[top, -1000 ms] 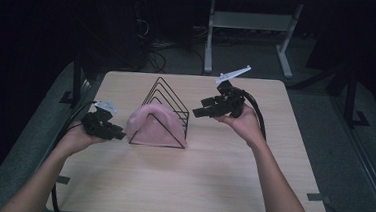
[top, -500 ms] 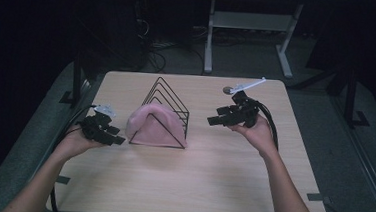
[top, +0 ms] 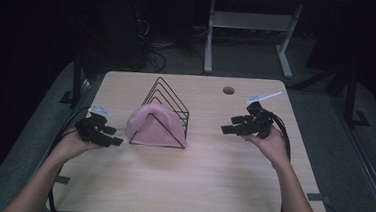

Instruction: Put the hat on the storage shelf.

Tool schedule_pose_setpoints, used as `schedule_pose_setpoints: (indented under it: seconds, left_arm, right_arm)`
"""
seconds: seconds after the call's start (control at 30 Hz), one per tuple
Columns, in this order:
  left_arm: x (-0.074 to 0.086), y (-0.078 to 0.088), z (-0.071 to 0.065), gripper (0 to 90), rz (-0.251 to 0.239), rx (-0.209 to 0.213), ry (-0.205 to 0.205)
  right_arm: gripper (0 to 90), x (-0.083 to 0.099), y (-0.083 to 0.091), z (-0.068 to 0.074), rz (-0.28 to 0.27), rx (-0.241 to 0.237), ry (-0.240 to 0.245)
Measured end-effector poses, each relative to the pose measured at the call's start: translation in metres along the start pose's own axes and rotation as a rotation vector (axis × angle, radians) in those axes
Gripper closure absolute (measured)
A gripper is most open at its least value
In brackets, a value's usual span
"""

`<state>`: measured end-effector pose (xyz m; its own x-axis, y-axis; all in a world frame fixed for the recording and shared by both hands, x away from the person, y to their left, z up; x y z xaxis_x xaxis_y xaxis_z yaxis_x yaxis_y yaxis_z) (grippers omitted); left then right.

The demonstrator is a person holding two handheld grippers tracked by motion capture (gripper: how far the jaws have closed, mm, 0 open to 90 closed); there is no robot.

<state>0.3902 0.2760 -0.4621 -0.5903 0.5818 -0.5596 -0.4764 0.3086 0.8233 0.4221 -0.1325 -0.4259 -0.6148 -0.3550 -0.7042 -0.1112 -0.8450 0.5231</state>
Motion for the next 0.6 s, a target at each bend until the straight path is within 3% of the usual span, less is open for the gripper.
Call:
schedule_pose_setpoints:
  seconds: [0.3,0.6]
  left_arm:
    - [0.006,-0.004,0.000,30.4,0.006,-0.017,0.015]
    - [0.010,-0.004,-0.004,27.9,0.004,-0.029,0.005]
  right_arm:
    - [26.1,0.022,0.013,-0.007,-0.017,0.028,-0.036]
    - [25.3,0.046,0.025,-0.015,-0.026,0.055,-0.072]
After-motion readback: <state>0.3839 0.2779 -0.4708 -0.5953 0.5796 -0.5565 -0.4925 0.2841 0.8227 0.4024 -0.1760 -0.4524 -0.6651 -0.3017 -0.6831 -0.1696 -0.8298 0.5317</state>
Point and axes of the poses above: each handheld gripper's, and its own axes: y roughly backward along the jaws, x roughly out of its underside, z roughly to its left, the point moved 8 cm from there along -y, roughly forward along the jaws, and after that the axes turned 13 degrees about -x, right-handed, at the moved point
